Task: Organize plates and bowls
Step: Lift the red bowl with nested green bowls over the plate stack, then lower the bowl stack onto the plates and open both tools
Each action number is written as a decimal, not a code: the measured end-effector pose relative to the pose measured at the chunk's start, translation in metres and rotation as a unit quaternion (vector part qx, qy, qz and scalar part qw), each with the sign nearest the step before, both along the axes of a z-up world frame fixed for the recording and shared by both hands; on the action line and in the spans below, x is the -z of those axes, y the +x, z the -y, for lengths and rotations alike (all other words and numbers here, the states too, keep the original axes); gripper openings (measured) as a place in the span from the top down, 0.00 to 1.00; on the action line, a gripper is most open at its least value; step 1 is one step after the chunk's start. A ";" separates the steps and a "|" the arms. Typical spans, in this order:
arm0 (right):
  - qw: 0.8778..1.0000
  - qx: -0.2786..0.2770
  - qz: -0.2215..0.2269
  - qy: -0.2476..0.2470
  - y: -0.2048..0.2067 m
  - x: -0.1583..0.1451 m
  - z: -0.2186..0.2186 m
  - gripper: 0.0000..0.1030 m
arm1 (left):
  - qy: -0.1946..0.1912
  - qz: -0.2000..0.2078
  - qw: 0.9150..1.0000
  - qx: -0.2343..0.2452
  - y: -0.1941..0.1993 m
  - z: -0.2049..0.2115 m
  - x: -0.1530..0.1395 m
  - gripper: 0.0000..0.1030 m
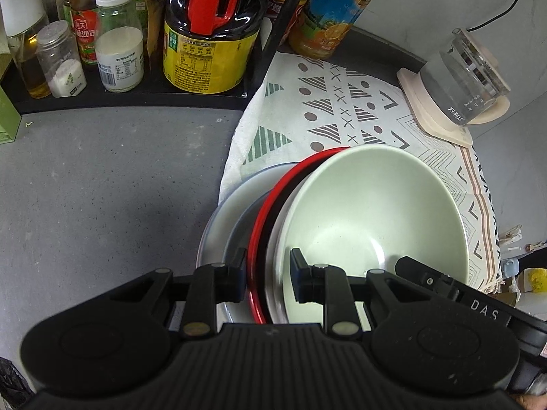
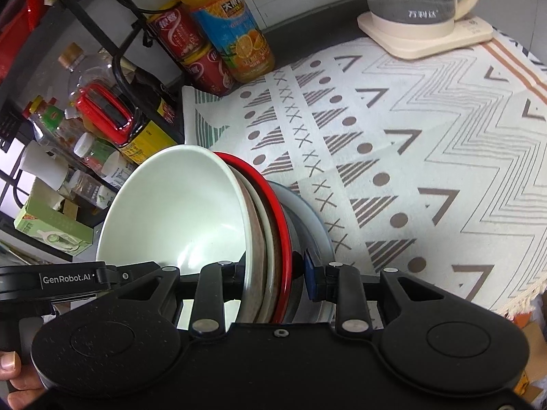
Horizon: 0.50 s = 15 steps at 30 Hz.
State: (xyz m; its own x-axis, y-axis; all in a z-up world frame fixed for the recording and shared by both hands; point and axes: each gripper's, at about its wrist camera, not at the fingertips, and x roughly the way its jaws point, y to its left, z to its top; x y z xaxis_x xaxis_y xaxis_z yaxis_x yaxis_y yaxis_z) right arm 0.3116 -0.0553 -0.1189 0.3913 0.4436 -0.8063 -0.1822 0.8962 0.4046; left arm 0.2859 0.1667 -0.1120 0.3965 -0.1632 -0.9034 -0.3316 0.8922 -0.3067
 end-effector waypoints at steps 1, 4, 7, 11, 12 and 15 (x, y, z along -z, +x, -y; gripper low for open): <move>1.000 0.001 -0.001 0.000 0.000 0.001 0.000 0.73 | -0.001 -0.001 1.000 0.000 0.000 0.000 0.001 0.77; 1.000 0.006 -0.002 -0.002 0.000 0.004 -0.002 0.73 | 0.000 0.004 1.000 0.002 0.002 0.000 0.002 0.77; 1.000 0.011 -0.006 -0.001 0.001 0.006 -0.001 0.73 | -0.002 0.006 1.000 0.000 0.003 0.000 0.002 0.77; 1.000 0.019 -0.013 0.006 0.003 0.011 0.001 0.73 | -0.005 0.006 1.000 -0.010 0.007 -0.003 0.002 0.77; 1.000 0.019 -0.010 0.007 0.002 0.012 0.001 0.72 | -0.004 0.006 1.000 -0.010 0.008 -0.003 0.002 0.77; 1.000 0.014 -0.009 0.014 0.002 0.012 0.000 0.67 | -0.004 0.010 1.000 -0.010 0.007 -0.002 -0.001 0.77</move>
